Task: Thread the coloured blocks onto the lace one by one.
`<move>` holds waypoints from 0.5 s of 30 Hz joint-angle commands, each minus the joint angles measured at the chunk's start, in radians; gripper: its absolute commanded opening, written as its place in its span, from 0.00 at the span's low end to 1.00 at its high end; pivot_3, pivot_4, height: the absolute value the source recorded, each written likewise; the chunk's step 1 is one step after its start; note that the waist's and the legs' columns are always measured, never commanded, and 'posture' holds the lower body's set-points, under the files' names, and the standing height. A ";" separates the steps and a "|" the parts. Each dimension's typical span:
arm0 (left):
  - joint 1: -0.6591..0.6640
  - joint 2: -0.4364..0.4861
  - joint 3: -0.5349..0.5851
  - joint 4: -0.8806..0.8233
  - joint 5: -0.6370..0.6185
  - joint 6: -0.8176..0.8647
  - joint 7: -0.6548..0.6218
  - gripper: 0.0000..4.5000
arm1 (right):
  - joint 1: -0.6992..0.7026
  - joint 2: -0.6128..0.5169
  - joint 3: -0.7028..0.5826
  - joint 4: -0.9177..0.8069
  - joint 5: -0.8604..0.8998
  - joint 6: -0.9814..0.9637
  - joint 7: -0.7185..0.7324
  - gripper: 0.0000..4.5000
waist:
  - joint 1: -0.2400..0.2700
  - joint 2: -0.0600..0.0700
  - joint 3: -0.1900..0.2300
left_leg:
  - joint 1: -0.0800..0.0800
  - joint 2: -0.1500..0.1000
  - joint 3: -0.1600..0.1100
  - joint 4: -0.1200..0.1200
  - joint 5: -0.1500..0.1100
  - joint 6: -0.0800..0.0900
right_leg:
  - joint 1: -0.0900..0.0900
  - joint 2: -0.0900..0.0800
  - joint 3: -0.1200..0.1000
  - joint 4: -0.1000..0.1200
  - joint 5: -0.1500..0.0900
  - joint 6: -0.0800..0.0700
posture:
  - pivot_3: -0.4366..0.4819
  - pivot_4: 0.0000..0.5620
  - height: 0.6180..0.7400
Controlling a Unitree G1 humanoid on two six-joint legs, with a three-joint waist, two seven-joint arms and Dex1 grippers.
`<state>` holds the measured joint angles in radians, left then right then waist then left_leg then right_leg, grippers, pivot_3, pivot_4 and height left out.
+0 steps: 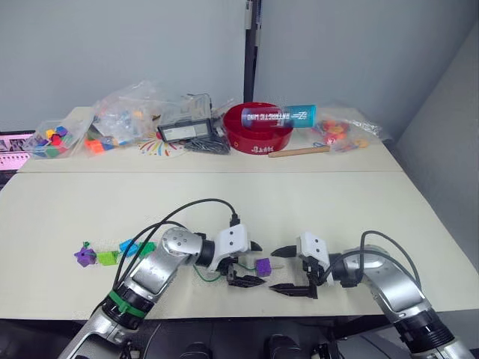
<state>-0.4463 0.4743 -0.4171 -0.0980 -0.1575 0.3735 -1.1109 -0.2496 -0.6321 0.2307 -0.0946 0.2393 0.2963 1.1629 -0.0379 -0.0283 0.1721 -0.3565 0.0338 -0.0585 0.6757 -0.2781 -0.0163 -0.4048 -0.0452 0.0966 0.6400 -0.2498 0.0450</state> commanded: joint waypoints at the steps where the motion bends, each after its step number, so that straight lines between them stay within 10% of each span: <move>1: -0.009 -0.012 -0.016 0.020 0.010 -0.024 -0.004 0.92 | -0.002 -0.011 -0.010 -0.015 -0.005 0.010 -0.018 1.00 | -0.004 0.000 0.000 | 0.000 0.000 0.000 0.000 0.000 0.000 | 0.000 0.000 0.000 0.000 0.000 0.000 | 0.48 0.27 1.00; 4: -0.012 -0.015 -0.016 0.031 0.011 -0.027 -0.005 0.86 | -0.005 -0.011 -0.009 -0.010 -0.011 0.006 -0.027 1.00 | -0.004 0.000 0.000 | 0.000 0.000 0.000 0.000 0.000 0.000 | 0.000 0.000 0.000 0.000 0.000 0.000 | 0.48 0.27 1.00; 12: -0.019 -0.028 -0.024 0.037 0.024 -0.030 -0.002 0.29 | -0.013 -0.010 -0.007 0.008 -0.021 -0.010 -0.024 1.00 | -0.004 0.000 0.000 | 0.000 0.000 0.000 0.000 0.000 0.000 | 0.000 0.000 0.000 0.000 0.000 0.000 | 0.48 0.27 1.00; 15: -0.016 -0.023 -0.024 0.034 0.028 -0.034 -0.006 0.26 | -0.013 -0.009 -0.006 0.009 -0.023 -0.013 -0.021 1.00 | -0.004 0.000 0.000 | 0.000 0.000 0.000 0.000 0.000 0.000 | 0.000 0.000 0.000 0.000 0.000 0.000 | 0.48 0.27 1.00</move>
<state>-0.4543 0.4489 -0.4398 -0.0432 -0.1329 0.3639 -1.1125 -0.2588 -0.6323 0.2308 -0.0887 0.2190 0.2891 1.1454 -0.0421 -0.0286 0.1725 -0.3564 0.0338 -0.0585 0.6758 -0.2781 -0.0163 -0.4049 -0.0452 0.0967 0.6404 -0.2499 0.0452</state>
